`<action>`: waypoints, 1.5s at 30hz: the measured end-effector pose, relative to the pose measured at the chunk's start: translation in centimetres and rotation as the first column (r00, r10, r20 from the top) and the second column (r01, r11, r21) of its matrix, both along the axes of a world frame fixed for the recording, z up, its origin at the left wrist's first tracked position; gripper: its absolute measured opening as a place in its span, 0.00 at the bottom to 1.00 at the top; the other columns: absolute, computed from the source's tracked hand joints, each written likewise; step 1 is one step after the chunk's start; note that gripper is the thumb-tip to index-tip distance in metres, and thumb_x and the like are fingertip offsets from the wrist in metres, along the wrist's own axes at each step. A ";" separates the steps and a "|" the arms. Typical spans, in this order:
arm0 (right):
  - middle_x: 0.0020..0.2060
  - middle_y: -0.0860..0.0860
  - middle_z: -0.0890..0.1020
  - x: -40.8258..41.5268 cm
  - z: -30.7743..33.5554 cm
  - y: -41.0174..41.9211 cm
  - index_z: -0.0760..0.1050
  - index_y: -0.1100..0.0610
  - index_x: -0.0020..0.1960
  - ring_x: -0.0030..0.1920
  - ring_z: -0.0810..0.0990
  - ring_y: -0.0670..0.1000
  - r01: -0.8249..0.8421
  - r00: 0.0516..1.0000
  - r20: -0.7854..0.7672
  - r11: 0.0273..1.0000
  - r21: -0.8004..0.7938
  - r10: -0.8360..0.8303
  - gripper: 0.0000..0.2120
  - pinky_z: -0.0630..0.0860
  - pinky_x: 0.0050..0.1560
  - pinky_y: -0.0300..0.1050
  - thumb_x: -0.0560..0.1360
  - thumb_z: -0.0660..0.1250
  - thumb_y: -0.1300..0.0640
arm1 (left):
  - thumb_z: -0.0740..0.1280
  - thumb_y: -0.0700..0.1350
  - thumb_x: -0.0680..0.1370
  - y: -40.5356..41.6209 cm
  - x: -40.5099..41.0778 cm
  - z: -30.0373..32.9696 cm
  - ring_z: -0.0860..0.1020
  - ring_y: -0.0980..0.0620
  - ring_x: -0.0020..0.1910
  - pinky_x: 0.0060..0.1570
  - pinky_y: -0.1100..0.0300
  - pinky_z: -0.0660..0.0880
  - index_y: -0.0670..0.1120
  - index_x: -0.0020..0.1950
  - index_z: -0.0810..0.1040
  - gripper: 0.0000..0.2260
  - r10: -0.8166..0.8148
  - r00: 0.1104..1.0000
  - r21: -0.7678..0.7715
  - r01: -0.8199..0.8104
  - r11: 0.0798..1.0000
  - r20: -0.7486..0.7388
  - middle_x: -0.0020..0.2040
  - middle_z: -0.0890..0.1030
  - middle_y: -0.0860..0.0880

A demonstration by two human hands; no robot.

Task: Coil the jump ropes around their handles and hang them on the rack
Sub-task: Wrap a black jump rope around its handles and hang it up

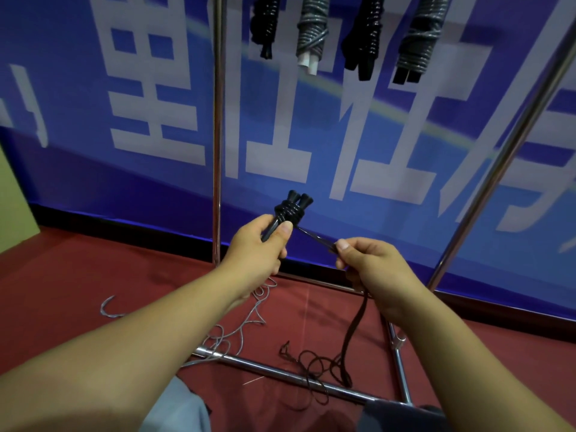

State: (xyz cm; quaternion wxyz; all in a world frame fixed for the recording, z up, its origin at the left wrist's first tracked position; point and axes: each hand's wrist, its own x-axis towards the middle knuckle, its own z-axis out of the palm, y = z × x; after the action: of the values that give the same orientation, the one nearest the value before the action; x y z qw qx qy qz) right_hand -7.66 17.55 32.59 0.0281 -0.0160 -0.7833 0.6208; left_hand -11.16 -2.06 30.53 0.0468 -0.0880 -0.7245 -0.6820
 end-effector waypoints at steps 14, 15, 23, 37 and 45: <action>0.27 0.41 0.75 0.4 -0.5 -0.2 0.82 0.54 0.42 0.32 0.71 0.43 0.049 0.997 0.045 0.963 0.265 -0.063 0.14 0.67 0.36 0.40 0.79 0.67 0.45 | 0.62 0.48 0.83 -0.4 -0.6 -1.0 0.72 0.53 0.29 0.34 0.58 0.69 0.47 0.41 0.74 0.11 0.091 0.996 -0.220 -0.084 0.972 0.022 0.33 0.76 0.52; 0.28 0.42 0.76 0.4 -0.6 -0.1 0.82 0.53 0.43 0.32 0.71 0.44 0.048 0.998 0.038 0.962 0.268 -0.060 0.12 0.67 0.36 0.40 0.79 0.68 0.46 | 0.63 0.49 0.83 -0.5 -0.8 -1.1 0.73 0.51 0.30 0.36 0.57 0.70 0.48 0.41 0.74 0.12 0.114 0.993 -0.239 -0.107 0.965 0.016 0.33 0.77 0.52; 0.32 0.45 0.79 0.6 -0.5 -0.3 0.79 0.50 0.42 0.31 0.73 0.46 0.080 0.995 -0.091 0.855 0.512 -0.039 0.08 0.68 0.31 0.39 0.71 0.77 0.49 | 0.63 0.50 0.82 -1.0 -1.6 -1.7 0.75 0.47 0.33 0.40 0.50 0.73 0.49 0.44 0.76 0.10 0.168 0.985 -0.288 -0.152 0.945 0.029 0.37 0.79 0.50; 0.26 0.46 0.75 1.3 0.4 -1.0 0.77 0.55 0.36 0.29 0.72 0.43 0.096 0.991 -0.131 0.825 0.557 -0.026 0.18 0.68 0.33 0.41 0.78 0.67 0.44 | 0.62 0.50 0.83 -1.4 -0.9 -1.1 0.80 0.47 0.41 0.44 0.48 0.78 0.50 0.48 0.74 0.06 0.174 0.980 -0.537 -0.197 0.820 -0.093 0.41 0.81 0.47; 0.20 0.42 0.71 2.7 1.0 -2.2 0.74 0.53 0.31 0.24 0.68 0.43 0.087 0.970 -0.242 0.874 0.478 0.036 0.18 0.65 0.28 0.38 0.78 0.69 0.47 | 0.62 0.52 0.82 -1.2 -1.3 -0.8 0.79 0.44 0.39 0.43 0.45 0.79 0.55 0.51 0.72 0.02 0.151 0.980 -0.655 -0.197 0.730 -0.126 0.39 0.78 0.48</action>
State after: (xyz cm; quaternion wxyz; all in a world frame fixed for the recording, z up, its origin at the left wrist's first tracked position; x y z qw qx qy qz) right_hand -4.92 15.32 33.62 0.1354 0.0572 -0.9040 0.4016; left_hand -12.45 -3.24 29.76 0.0994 -0.0527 -0.9225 -0.3692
